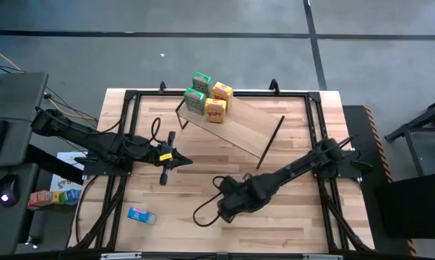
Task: Stack cereal on shelf
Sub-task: Put the right blue cereal box on the shelf
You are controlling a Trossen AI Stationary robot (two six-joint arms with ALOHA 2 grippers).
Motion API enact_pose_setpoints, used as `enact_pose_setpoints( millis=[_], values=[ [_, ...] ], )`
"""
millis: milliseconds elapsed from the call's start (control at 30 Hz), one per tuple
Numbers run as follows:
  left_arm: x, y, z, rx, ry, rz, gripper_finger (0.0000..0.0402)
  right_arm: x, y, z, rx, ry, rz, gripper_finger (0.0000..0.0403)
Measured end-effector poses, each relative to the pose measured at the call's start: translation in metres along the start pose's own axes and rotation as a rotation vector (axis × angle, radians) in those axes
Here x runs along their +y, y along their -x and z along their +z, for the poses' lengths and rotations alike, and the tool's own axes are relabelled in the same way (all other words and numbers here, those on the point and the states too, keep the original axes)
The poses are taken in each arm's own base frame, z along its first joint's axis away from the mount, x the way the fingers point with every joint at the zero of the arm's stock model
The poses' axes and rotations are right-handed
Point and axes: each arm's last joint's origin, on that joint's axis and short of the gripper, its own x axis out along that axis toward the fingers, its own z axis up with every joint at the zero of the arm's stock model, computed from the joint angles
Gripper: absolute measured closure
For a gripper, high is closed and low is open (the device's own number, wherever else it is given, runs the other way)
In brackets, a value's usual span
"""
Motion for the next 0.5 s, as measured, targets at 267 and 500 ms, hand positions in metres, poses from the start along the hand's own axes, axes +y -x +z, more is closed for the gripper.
enact_pose_setpoints(
  millis=[267, 500],
  values=[
    [0.0, 0.0, 0.001, -0.009, -0.009, 0.0, 0.0401, -0.033, 0.094, 0.023, -0.353, 0.068, 0.036, 0.0283],
    [0.0, 0.0, 0.001, -0.011, -0.008, 0.0, 0.0402, -0.092, 0.129, 0.071, -0.597, 0.122, -0.235, 0.0283]
  ],
)
